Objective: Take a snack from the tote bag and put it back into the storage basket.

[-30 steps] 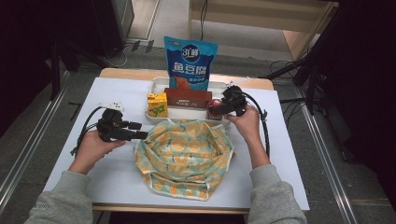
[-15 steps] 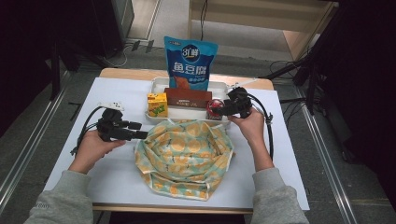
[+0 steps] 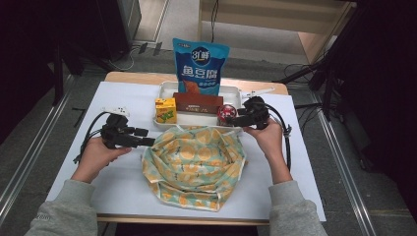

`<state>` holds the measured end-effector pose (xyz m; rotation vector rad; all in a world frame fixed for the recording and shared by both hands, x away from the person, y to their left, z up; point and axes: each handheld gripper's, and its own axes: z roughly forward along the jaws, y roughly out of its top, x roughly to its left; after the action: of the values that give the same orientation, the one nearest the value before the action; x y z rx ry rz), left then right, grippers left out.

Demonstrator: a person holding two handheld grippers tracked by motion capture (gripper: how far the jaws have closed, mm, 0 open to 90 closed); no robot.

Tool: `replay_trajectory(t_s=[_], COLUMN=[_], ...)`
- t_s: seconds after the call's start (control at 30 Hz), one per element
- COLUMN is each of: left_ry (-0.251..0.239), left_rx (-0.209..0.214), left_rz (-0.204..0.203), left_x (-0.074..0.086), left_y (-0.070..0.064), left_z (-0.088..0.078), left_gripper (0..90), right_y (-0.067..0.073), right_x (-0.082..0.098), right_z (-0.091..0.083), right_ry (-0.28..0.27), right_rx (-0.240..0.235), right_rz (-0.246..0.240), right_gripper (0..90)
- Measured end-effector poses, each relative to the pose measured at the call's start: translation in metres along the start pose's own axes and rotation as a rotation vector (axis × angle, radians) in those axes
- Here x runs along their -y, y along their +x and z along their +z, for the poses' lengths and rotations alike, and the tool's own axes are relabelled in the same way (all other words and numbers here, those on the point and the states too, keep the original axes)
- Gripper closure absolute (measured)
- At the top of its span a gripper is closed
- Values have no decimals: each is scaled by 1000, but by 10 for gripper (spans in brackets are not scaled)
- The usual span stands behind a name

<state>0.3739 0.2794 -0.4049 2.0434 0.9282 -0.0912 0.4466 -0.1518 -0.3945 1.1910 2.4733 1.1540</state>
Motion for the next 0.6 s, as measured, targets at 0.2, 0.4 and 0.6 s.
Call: replay_trajectory(t_s=[0.2, 0.4, 0.6], left_ry=[-1, -6, -4], left_rx=[0, -4, -6], left_rz=[-4, -5, -5], left_x=[0, 1, 1], left_y=[1, 1, 2], left_z=[-1, -2, -3], left_gripper=[357, 353, 351], right_y=[7, 14, 18], right_x=[6, 13, 23], right_z=[-3, -4, -9], right_ry=[3, 14, 13], right_rx=[-10, -30, -35], right_rz=[-11, -36, -34], right_gripper=[319, 306, 295])
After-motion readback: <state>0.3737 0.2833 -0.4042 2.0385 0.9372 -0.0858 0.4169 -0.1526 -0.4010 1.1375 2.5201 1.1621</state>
